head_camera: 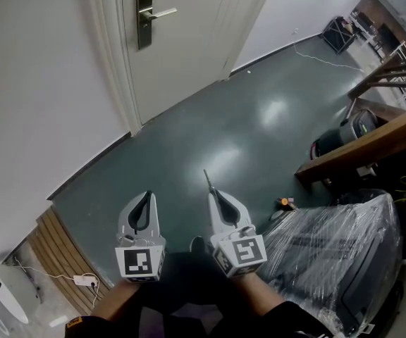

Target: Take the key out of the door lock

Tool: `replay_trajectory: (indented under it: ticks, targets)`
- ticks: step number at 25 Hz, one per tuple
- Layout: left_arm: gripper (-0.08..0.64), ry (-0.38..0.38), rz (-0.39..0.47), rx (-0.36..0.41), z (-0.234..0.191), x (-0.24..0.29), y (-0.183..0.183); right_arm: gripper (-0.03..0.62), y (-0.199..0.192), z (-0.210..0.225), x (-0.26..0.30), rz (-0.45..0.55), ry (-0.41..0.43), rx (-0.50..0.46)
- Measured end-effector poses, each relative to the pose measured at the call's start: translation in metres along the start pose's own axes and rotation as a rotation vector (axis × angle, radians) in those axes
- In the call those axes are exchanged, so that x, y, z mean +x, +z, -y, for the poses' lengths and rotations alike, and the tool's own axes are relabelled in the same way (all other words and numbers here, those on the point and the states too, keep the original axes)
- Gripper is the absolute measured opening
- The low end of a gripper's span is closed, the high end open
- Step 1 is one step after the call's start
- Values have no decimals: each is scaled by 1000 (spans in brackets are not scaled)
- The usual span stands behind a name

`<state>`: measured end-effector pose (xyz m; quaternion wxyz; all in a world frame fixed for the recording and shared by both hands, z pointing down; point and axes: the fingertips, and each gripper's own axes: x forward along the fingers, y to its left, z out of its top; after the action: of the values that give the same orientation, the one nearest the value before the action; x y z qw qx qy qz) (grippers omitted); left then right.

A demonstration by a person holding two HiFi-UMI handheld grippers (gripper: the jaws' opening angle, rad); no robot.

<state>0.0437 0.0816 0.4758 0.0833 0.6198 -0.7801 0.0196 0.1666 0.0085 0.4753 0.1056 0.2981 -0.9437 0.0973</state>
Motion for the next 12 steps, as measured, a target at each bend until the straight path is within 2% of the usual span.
replay_trajectory:
  ticks: [12]
  targets:
    - [17, 0, 14, 12, -3, -5, 2, 15, 4, -4, -2, 15, -5, 2]
